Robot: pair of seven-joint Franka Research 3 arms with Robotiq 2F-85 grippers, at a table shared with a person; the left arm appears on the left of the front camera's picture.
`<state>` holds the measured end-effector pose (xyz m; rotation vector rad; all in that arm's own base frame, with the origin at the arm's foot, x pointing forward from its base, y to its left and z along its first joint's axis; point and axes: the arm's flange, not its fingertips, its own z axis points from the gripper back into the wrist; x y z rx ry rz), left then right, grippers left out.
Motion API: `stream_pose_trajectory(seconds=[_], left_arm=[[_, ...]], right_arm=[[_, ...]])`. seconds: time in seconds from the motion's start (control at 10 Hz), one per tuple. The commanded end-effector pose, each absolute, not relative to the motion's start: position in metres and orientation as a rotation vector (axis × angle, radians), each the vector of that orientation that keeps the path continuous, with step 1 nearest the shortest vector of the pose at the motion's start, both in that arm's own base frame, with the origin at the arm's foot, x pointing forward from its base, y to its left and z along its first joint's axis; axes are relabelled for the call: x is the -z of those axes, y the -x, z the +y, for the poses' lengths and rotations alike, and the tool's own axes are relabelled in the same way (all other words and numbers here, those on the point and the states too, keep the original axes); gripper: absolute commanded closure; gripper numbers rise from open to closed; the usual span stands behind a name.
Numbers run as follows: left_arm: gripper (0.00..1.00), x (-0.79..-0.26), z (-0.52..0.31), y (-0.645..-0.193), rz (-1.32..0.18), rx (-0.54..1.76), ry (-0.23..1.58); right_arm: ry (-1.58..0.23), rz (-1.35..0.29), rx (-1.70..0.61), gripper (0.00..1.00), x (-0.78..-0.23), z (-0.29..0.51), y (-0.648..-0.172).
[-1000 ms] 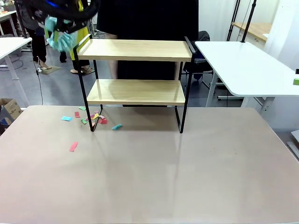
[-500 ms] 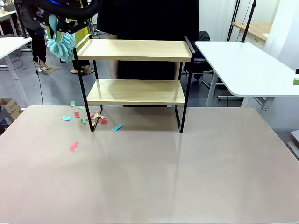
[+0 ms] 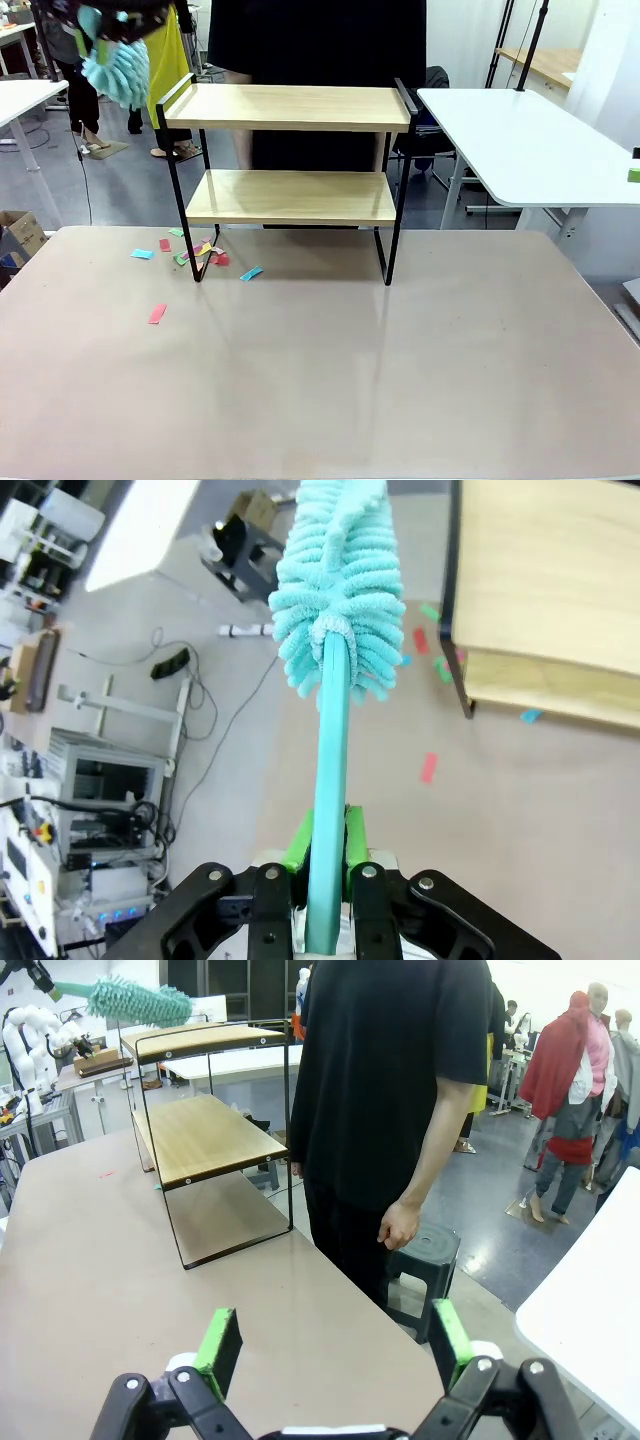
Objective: Clean the shelf.
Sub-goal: Clean the specific section of the Shelf indicated by the human with the Duster.
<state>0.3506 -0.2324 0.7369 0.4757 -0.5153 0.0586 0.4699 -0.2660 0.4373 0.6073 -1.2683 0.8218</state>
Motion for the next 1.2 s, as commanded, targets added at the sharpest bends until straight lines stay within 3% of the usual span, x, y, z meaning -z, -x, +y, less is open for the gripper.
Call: stream_pose_trajectory(seconds=[0.0, 0.3, 0.7, 1.1], left_arm=[[0.87, -0.742, -0.195, -0.347, -0.61, -0.013, -0.509], [0.87, -0.765, -0.137, -0.329, -0.721, 0.118, -0.455], [0.87, -0.788, -0.065, -0.293, -0.883, 0.378, -0.005], [0.87, -0.782, -0.047, -0.286, -0.899, 0.735, 0.357]], right_arm=[[-0.606, -1.274, -0.826, 0.0, -0.44, -0.264, -0.47], [-0.606, -1.274, -0.826, 0.0, -0.44, -0.264, -0.47], [-0.606, -1.274, -0.826, 0.0, -0.44, -0.264, -0.47], [-0.606, -1.274, -0.826, 0.0, -0.44, -0.264, -0.47]])
